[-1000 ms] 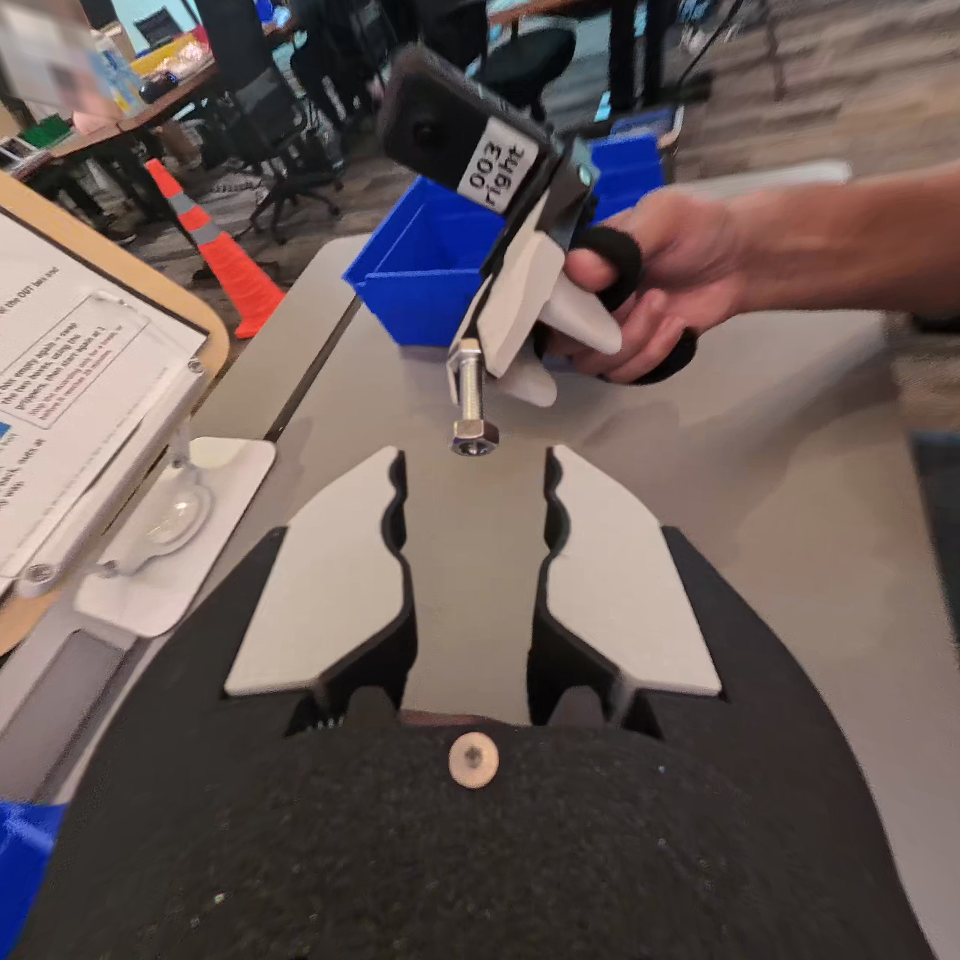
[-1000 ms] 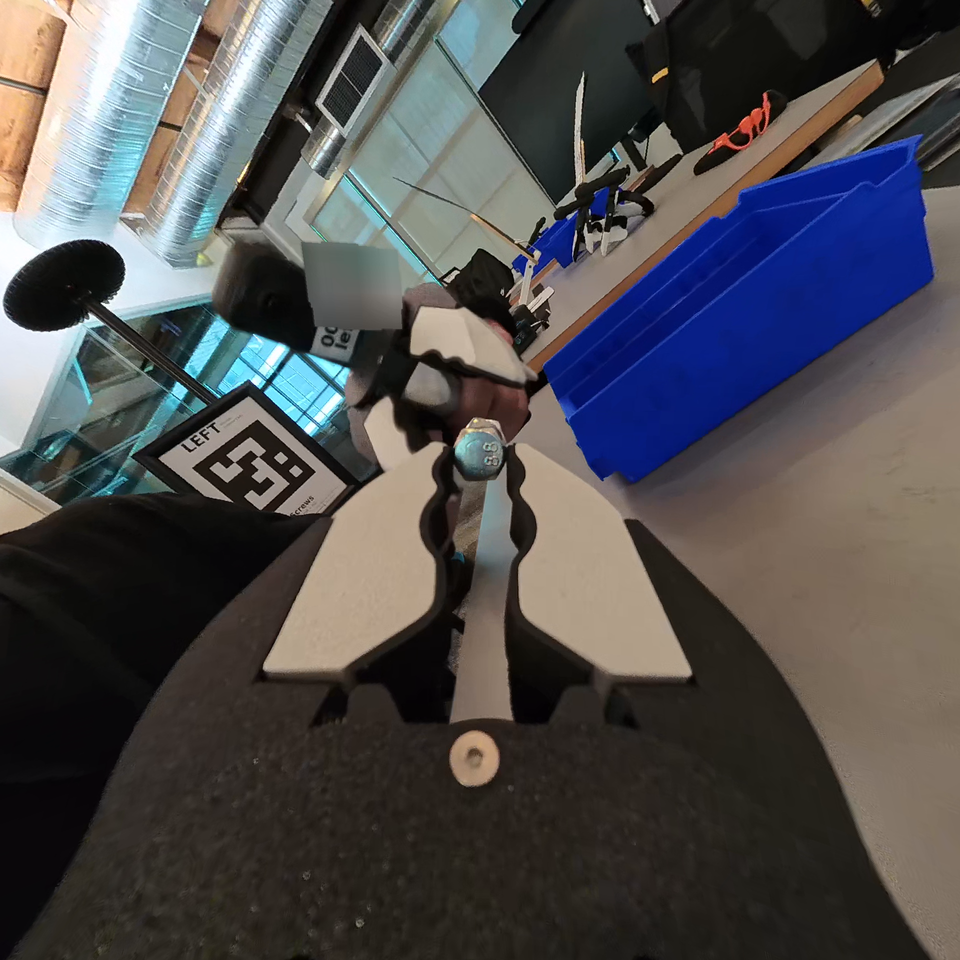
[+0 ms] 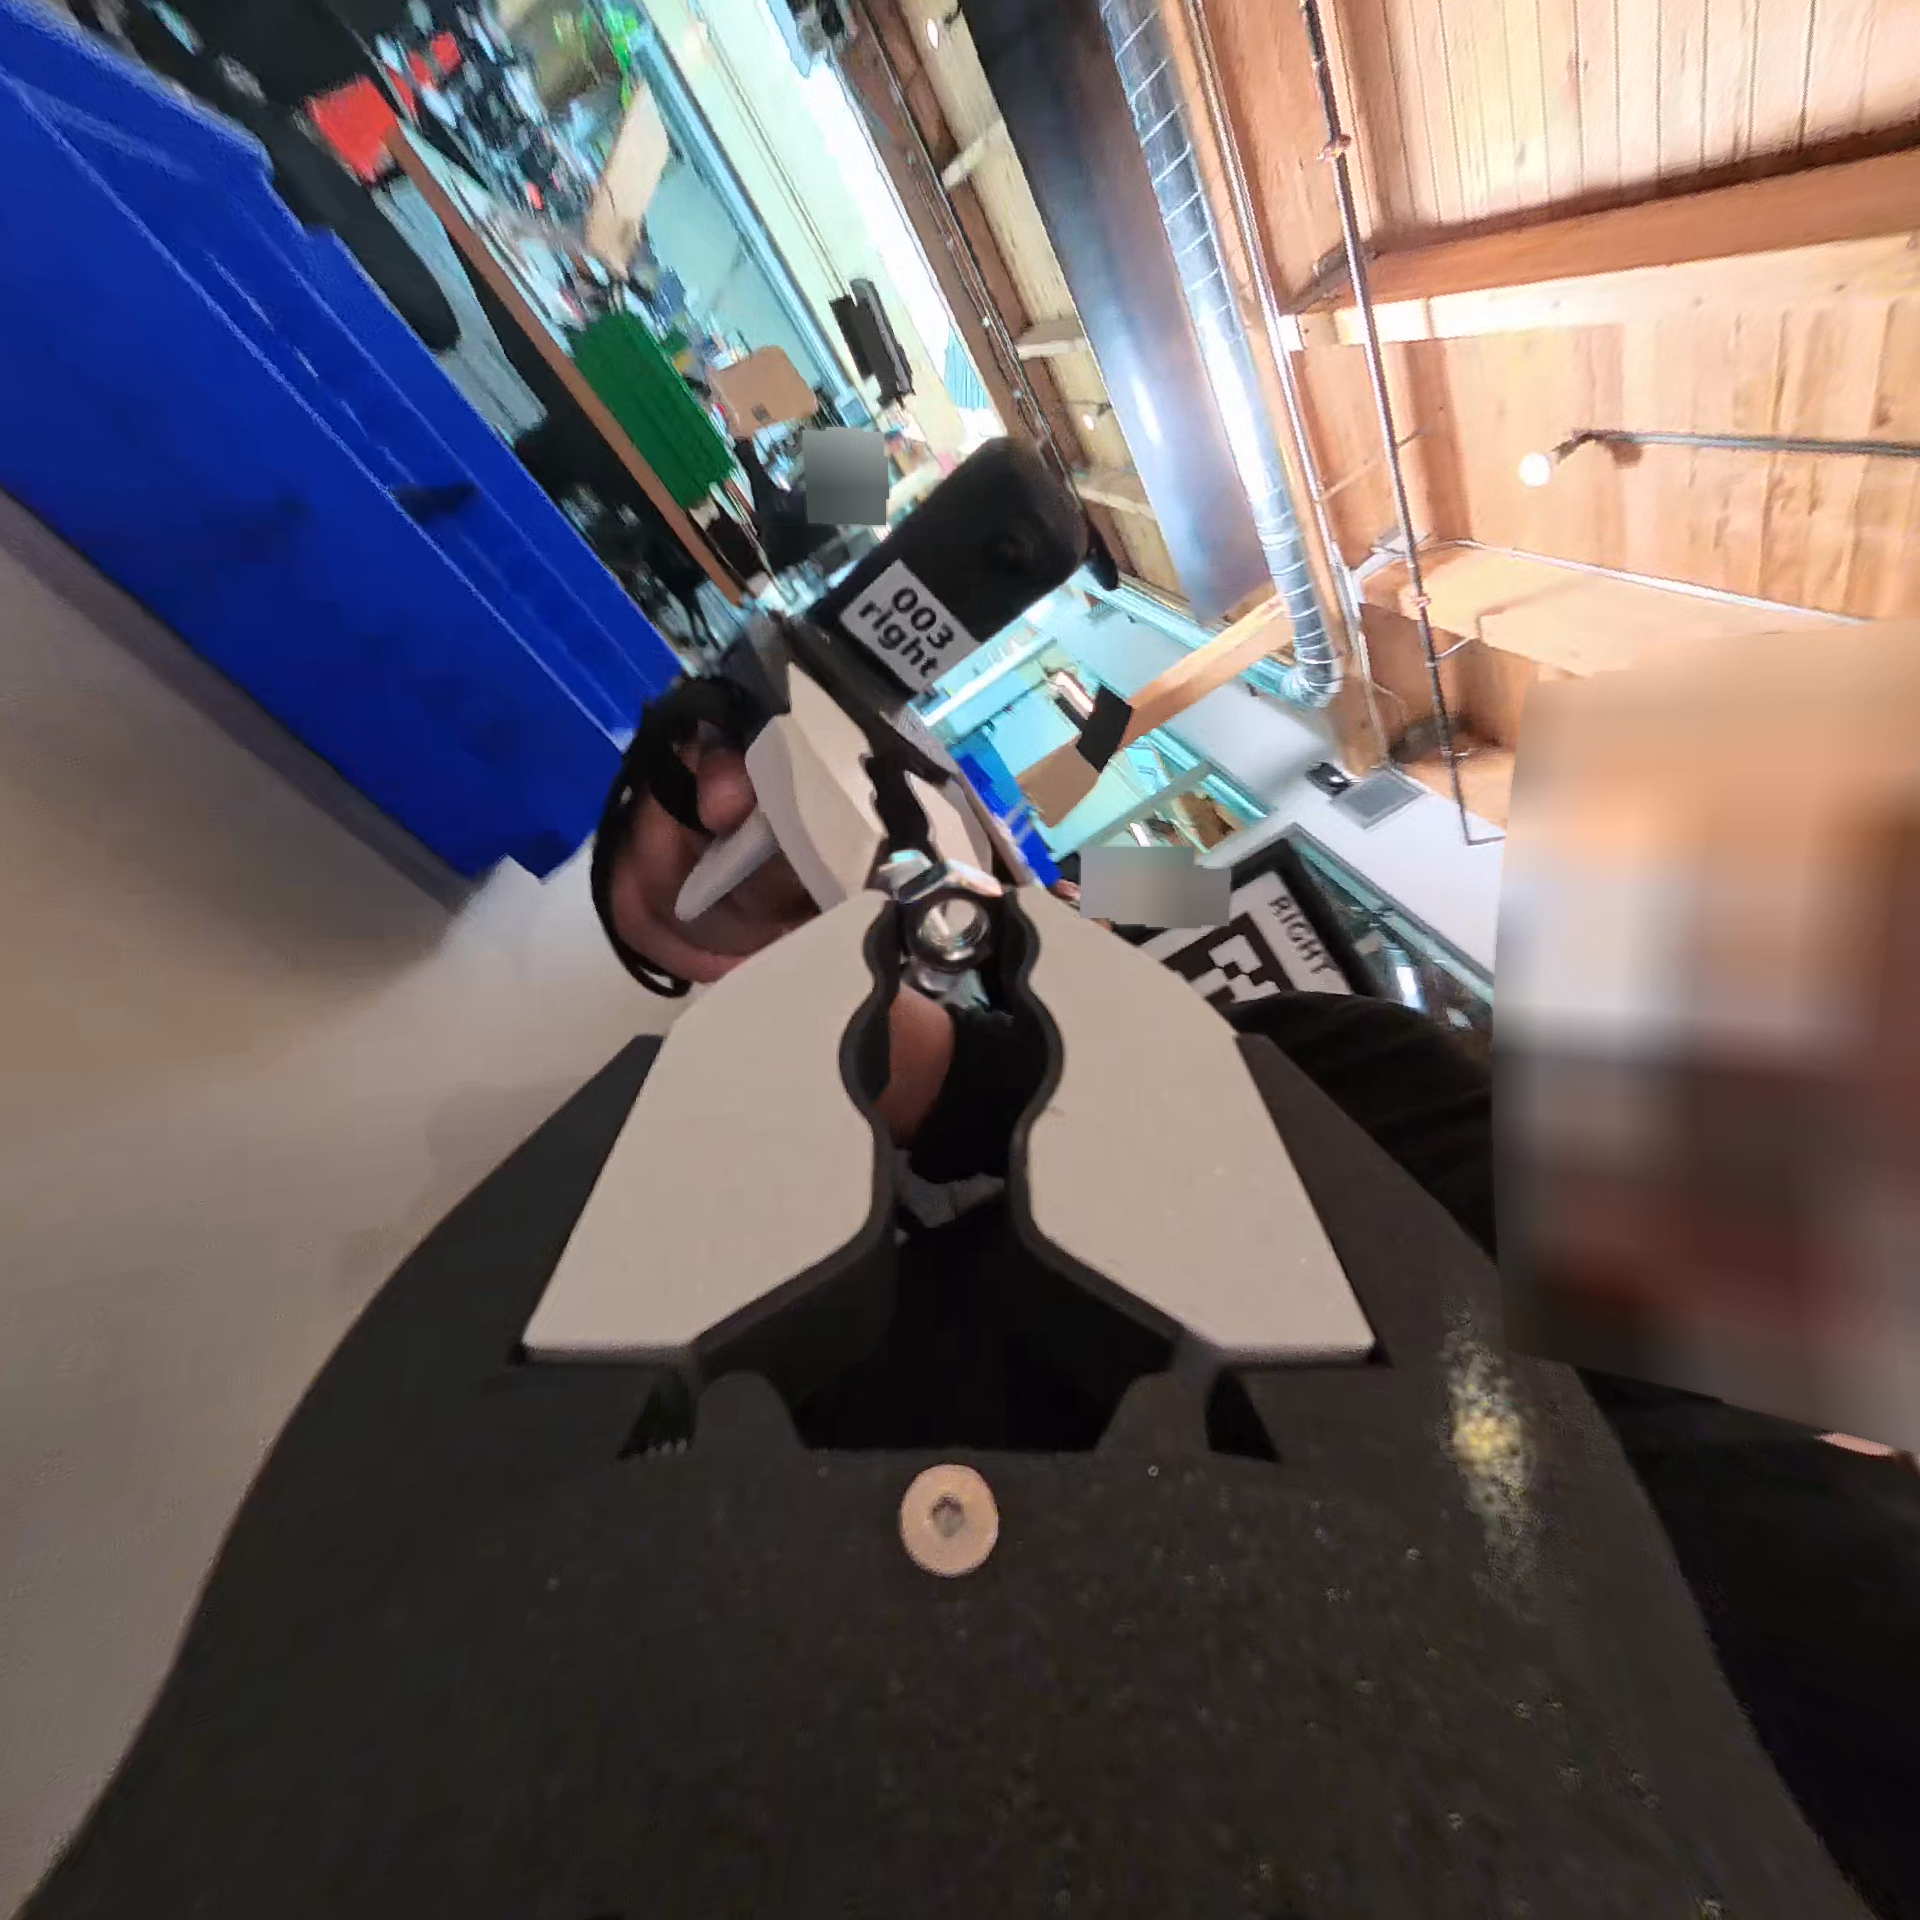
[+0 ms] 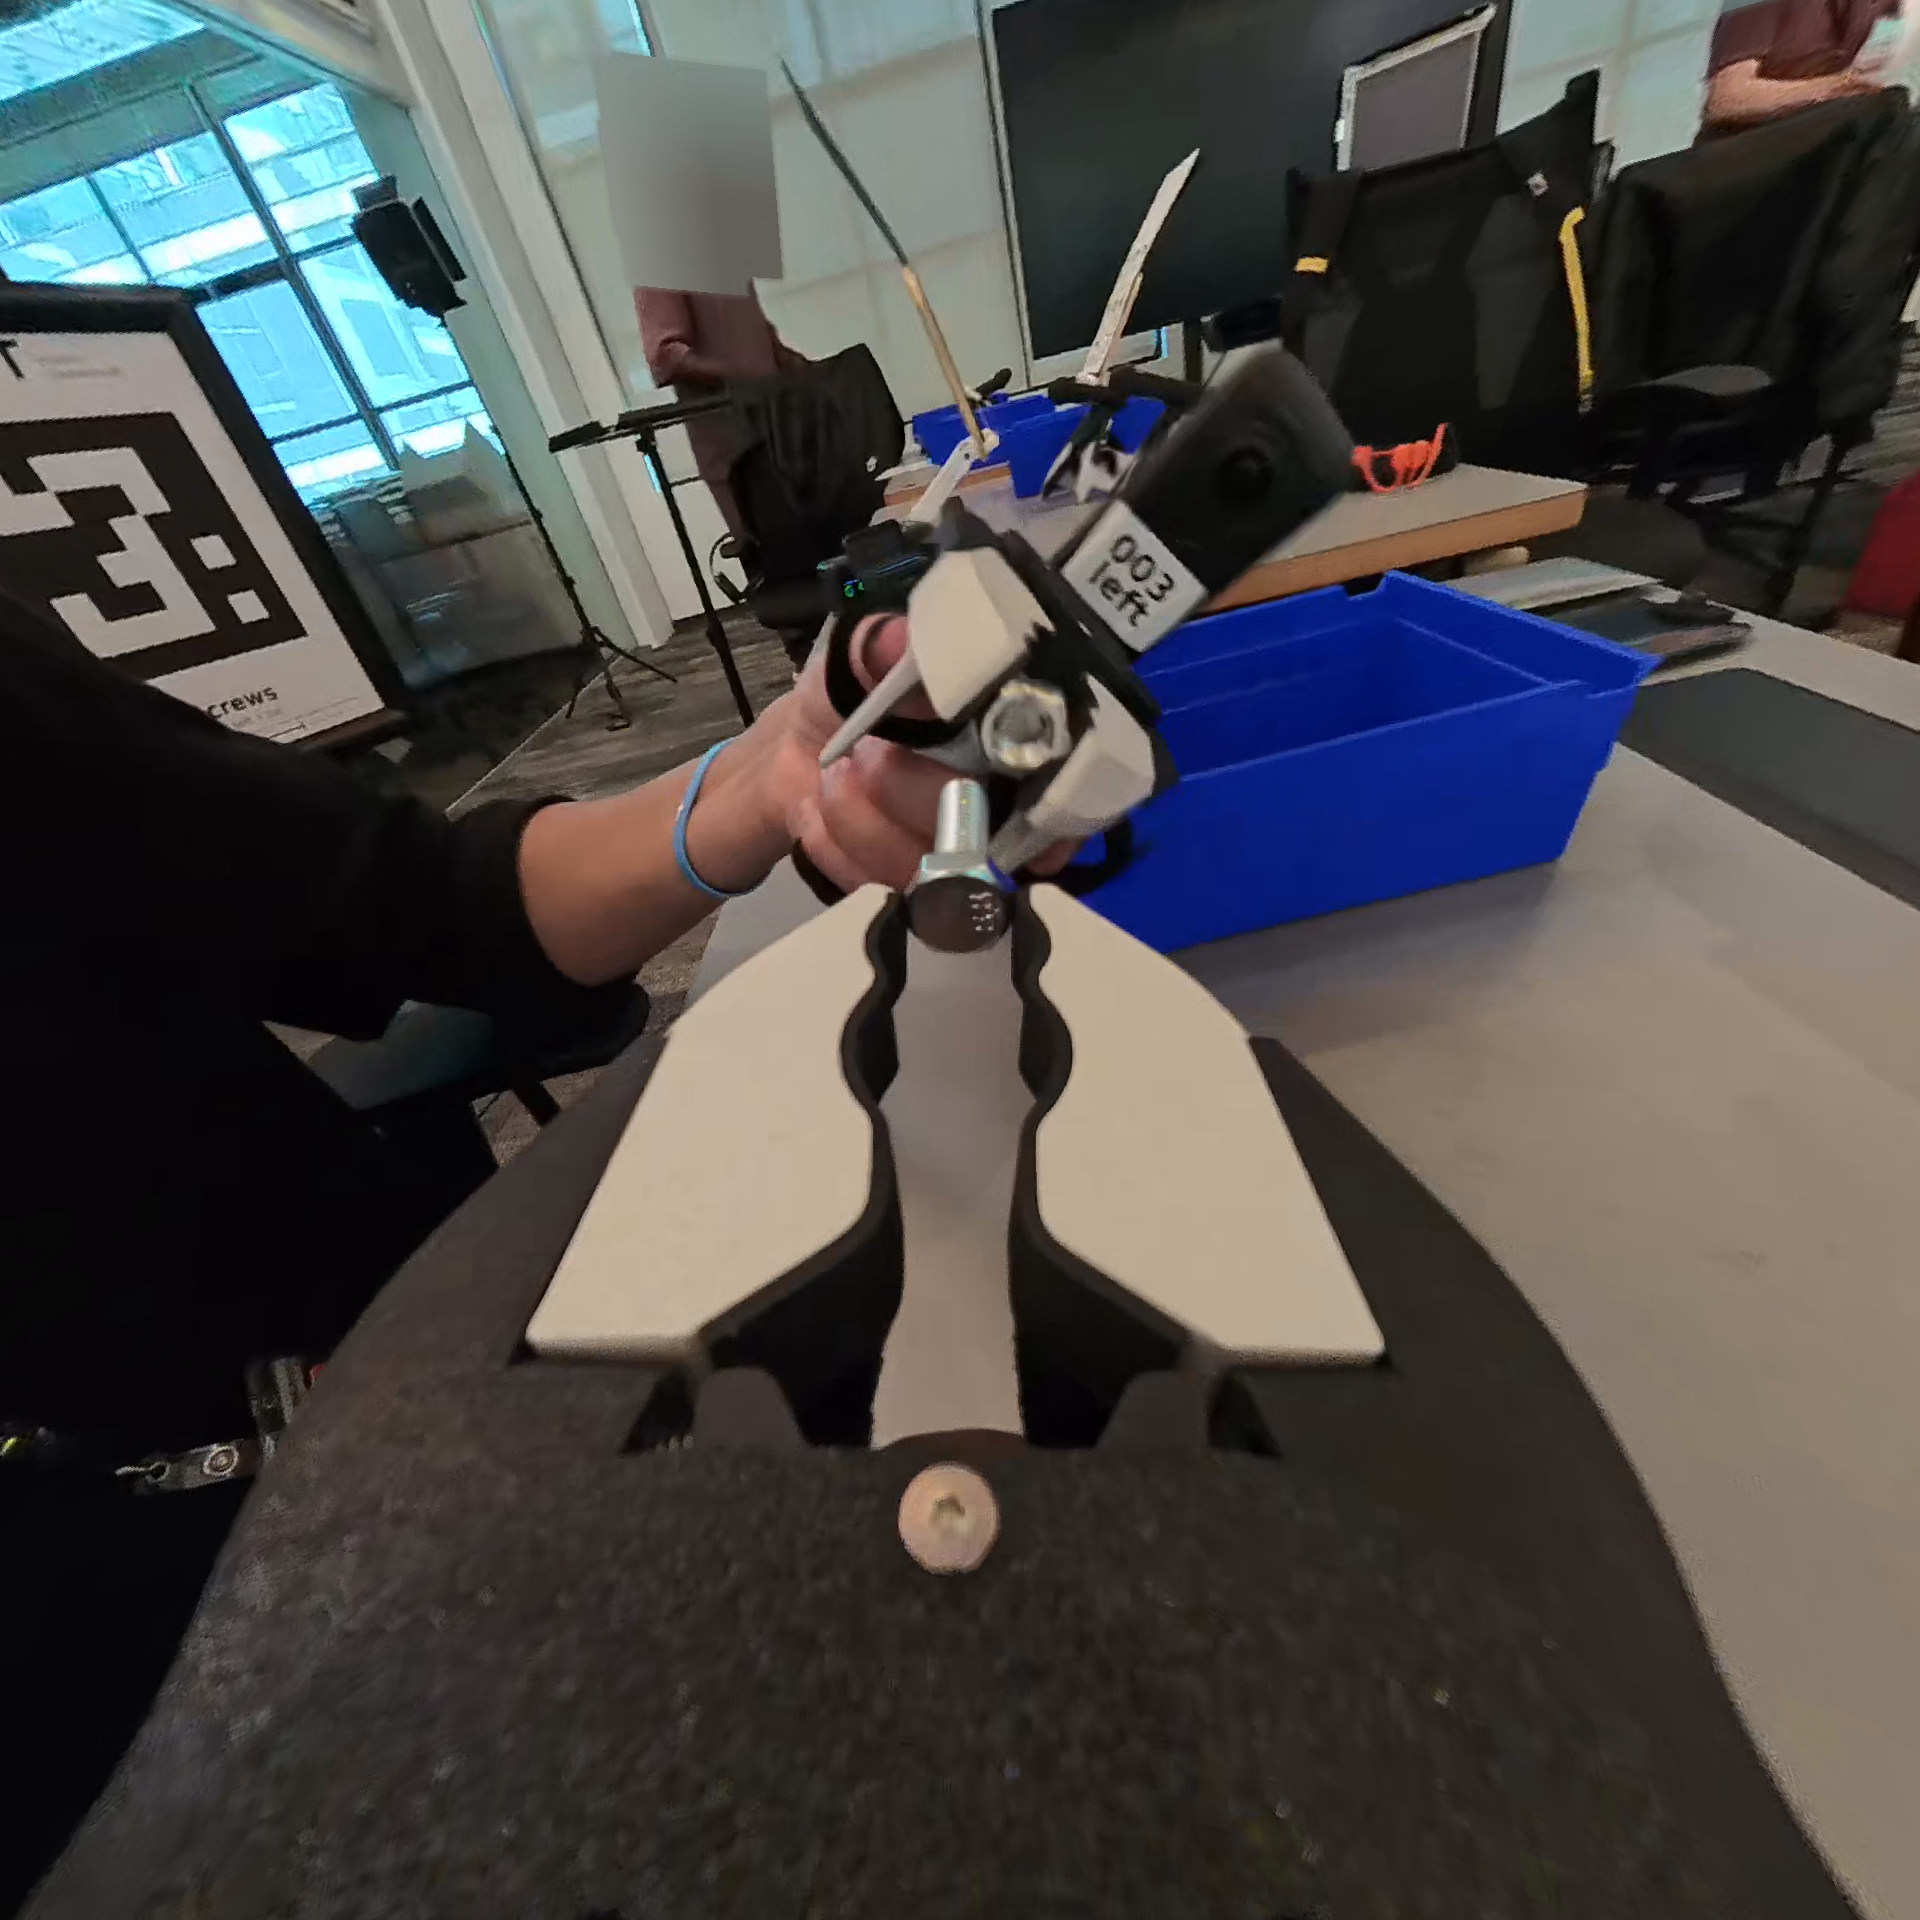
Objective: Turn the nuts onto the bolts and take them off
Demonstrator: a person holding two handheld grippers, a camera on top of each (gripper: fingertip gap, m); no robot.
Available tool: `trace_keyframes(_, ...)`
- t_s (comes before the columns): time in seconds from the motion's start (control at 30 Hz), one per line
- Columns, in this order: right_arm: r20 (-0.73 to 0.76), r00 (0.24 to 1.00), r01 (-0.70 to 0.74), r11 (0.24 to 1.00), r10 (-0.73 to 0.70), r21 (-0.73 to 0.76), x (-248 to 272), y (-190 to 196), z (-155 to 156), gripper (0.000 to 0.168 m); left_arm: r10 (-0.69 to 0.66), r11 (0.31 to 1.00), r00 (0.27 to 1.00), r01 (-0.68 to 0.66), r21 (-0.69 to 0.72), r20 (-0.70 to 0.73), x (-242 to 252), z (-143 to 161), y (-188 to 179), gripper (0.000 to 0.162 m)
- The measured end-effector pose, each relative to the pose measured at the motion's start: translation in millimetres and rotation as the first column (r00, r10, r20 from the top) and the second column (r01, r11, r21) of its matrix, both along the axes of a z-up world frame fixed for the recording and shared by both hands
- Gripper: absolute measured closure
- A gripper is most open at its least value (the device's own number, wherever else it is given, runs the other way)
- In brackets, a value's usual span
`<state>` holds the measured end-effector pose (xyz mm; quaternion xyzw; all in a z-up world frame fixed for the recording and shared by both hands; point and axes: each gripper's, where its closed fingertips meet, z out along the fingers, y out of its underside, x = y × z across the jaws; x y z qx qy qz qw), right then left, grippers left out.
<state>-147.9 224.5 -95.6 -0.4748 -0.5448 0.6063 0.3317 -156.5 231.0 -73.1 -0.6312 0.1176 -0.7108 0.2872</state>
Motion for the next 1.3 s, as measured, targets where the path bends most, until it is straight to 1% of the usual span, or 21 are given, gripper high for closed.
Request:
trace_keyframes(0.03, 0.001, 1.000, 0.012, 1.000, -0.012, -0.011, 1, 4, 1, 0.149, 0.042, 0.999, 0.999, -0.042, 0.033, -0.023, -4, 1, 3, 0.145)
trace_keyframes(0.1, 0.013, 0.999, 0.038, 0.999, -0.038, -0.033, 5, 12, 3, 0.149, 0.175, 0.981, 0.974, -0.160, 0.110, -0.145, -14, -6, 13, 0.145)
trace_keyframes(0.13, 0.021, 0.998, 0.057, 0.998, -0.056, -0.040, 6, 17, 4, 0.149, 0.267, 0.957, 0.939, -0.232, 0.174, -0.217, -19, -11, 18, 0.145)
trace_keyframes(0.17, 0.034, 0.997, 0.077, 0.996, -0.075, -0.044, 9, 22, 6, 0.149, 0.383, 0.915, 0.873, -0.314, 0.252, -0.303, -27, -18, 24, 0.145)
trace_keyframes(0.2, 0.053, 0.994, 0.097, 0.994, -0.095, -0.042, 11, 27, 6, 0.149, 0.509, 0.853, 0.768, -0.389, 0.347, -0.388, -38, -26, 30, 0.145)
trace_keyframes(0.27, 0.115, 0.981, 0.159, 0.987, -0.156, -0.016, 14, 38, 3, 0.149, 0.746, 0.666, 0.466, -0.497, 0.557, -0.476, -63, -39, 34, 0.145)
trace_keyframes(0.3, 0.151, 0.970, 0.190, 0.982, -0.189, 0.003, 16, 43, 0, 0.149, 0.807, 0.586, 0.299, -0.515, 0.626, -0.510, -76, -50, 31, 0.145)
trace_keyframes(0.33, 0.183, 0.960, 0.211, 0.977, -0.211, 0.019, 18, 47, -2, 0.149, 0.830, 0.536, 0.163, -0.502, 0.679, -0.534, -84, -61, 26, 0.145)
trace_keyframes(0.37, 0.209, 0.951, 0.225, 0.974, -0.227, 0.031, 21, 50, -2, 0.149, 0.839, 0.509, 0.084, -0.468, 0.722, -0.537, -85, -71, 20, 0.145)
trace_keyframes(0.43, 0.258, 0.923, 0.278, 0.958, -0.287, 0.070, 33, 64, 3, 0.149, 0.833, 0.506, 0.015, -0.422, 0.752, -0.552, -82, -89, 10, 0.145)
trace_keyframes(0.5, 0.325, 0.862, 0.367, 0.921, -0.389, 0.131, 61, 93, 10, 0.149, 0.814, 0.546, 0.051, -0.409, 0.731, -0.579, -74, -100, 5, 0.145)
trace_keyframes(0.53, 0.366, 0.806, 0.429, 0.885, -0.465, 0.179, 83, 115, 13, 0.149, 0.806, 0.565, 0.085, -0.408, 0.717, -0.586, -70, -102, 4, 0.145)
trace_keyframes(0.57, 0.414, 0.718, 0.497, 0.829, -0.559, 0.257, 110, 144, 12, 0.149, 0.802, 0.574, 0.113, -0.415, 0.706, -0.586, -67, -102, 3, 0.145)
trace_keyframes(0.63, 0.549, 0.482, 0.554, 0.723, -0.682, 0.412, 171, 203, -7, 0.148, 0.788, 0.602, 0.168, -0.407, 0.686, -0.592, -59, -103, 3, 0.145)
trace_keyframes(0.67, 0.633, 0.356, 0.547, 0.703, -0.687, 0.455, 200, 228, -23, 0.148, 0.774, 0.624, 0.190, -0.389, 0.677, -0.604, -55, -107, 3, 0.144)
trace_keyframes(0.7, 0.697, 0.266, 0.538, 0.703, -0.666, 0.466, 221, 251, -39, 0.148, 0.765, 0.637, 0.203, -0.374, 0.674, -0.611, -51, -109, 4, 0.144)
trace_keyframes(0.83, 0.860, 0.060, 0.518, 0.752, -0.507, 0.407, 264, 309, -98, 0.148, 0.752, 0.655, 0.212, -0.350, 0.669, -0.625, -44, -113, 5, 0.144)
trace_keyframes(0.93, 0.908, -0.086, 0.447, 0.799, -0.410, 0.403, 283, 318, -130, 0.148, 0.742, 0.666, 0.226, -0.351, 0.658, -0.631, -41, -113, 6, 0.144)
trace_keyframes(0.97, 0.906, -0.115, 0.422, 0.806, -0.407, 0.415, 286, 320, -136, 0.148, 0.735, 0.675, 0.234, -0.349, 0.651, -0.637, -40, -115, 6, 0.144)
trace_keyframes(1.1, 0.926, -0.149, 0.395, 0.838, -0.347, 0.378, 286, 320, -156, 0.148, 0.712, 0.698, 0.265, -0.368, 0.615, -0.650, -40, -122, 7, 0.144)
trace_keyframes(1.3, 0.929, -0.154, 0.395, 0.841, -0.337, 0.370, 288, 321, -169, 0.147, 0.687, 0.724, 0.288, -0.360, 0.589, -0.667, -36, -130, 7, 0.144)
